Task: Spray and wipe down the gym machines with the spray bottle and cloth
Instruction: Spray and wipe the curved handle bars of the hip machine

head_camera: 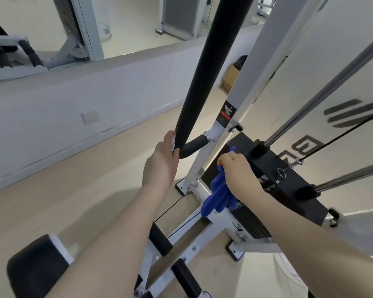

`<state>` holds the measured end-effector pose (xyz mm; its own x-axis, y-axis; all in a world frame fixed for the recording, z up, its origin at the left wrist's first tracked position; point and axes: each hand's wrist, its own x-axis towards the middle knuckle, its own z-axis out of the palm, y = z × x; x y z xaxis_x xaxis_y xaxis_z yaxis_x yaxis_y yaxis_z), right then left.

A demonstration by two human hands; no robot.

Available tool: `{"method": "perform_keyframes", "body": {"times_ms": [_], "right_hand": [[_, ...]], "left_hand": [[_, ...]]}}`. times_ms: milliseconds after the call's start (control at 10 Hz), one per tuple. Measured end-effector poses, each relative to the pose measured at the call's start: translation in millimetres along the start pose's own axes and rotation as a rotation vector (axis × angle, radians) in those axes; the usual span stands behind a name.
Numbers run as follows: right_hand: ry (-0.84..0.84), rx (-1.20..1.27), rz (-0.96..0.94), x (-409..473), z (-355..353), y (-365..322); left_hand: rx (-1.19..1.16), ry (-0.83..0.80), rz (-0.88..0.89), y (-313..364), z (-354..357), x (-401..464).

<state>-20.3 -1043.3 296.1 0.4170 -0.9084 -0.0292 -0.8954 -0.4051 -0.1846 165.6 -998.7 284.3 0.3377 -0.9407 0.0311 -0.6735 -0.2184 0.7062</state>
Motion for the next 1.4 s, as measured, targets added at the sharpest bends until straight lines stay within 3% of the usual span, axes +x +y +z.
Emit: {"method": "perform_keyframes", "body": {"times_ms": [200, 300, 400, 500, 600, 700, 800, 900, 1000, 1100, 1200, 1300, 1400], "right_hand": [[-0.097, 0.047, 0.095, -5.8, 6.4, 13.4], [-0.094, 0.021, 0.082, -2.1, 10.9, 24.6], [-0.032, 0.062, 0.052, 9.2, 23.3, 34.4], [-0.008, 0.188, 0.207, 25.0, 26.4, 36.5], [0.086, 0.518, 0.383, 37.9, 25.7, 35.1], [0.258, 0.647, 0.343, 54.9, 31.6, 30.5], [0.274, 0.714, 0.243, 78.6, 43.1, 2.0], [0.194, 0.707, -0.030, 92.2, 63.4, -38.0], [0.112, 0.456, -0.238, 91.1, 89.5, -29.0], [0.074, 0.348, -0.096, 98.3, 92.5, 31.3], [0.077, 0.394, 0.118, 113.9, 94.0, 65.4], [0.156, 0.579, 0.088, 116.4, 94.7, 24.6], [0.066, 0.580, -0.210, 106.2, 93.5, -25.4]], "left_hand": [[0.154, -0.063, -0.078, -4.5, 24.7, -8.5], [0.373, -0.142, 0.064, 3.3, 44.5, -17.5], [0.426, -0.115, 0.104, 22.1, 67.9, 3.0], [0.331, -0.148, -0.025, 41.5, 88.4, 29.7], [0.253, -0.069, -0.139, 36.8, 100.3, 40.8], [0.280, -0.029, -0.055, 22.1, 91.5, 24.0], [0.146, -0.026, 0.003, 8.2, 59.2, -5.2], [-0.038, 0.067, -0.167, -4.2, 32.6, -14.7], [-0.224, 0.234, -0.275, -16.0, 24.2, 0.1], [-0.293, 0.134, -0.240, -19.0, 29.2, 13.7], [-0.353, 0.111, -0.219, -19.8, 41.0, 21.9], [-0.383, 0.179, -0.213, -21.4, 48.1, 24.5], [-0.374, 0.178, -0.202, -23.1, 45.4, 26.6]]}}
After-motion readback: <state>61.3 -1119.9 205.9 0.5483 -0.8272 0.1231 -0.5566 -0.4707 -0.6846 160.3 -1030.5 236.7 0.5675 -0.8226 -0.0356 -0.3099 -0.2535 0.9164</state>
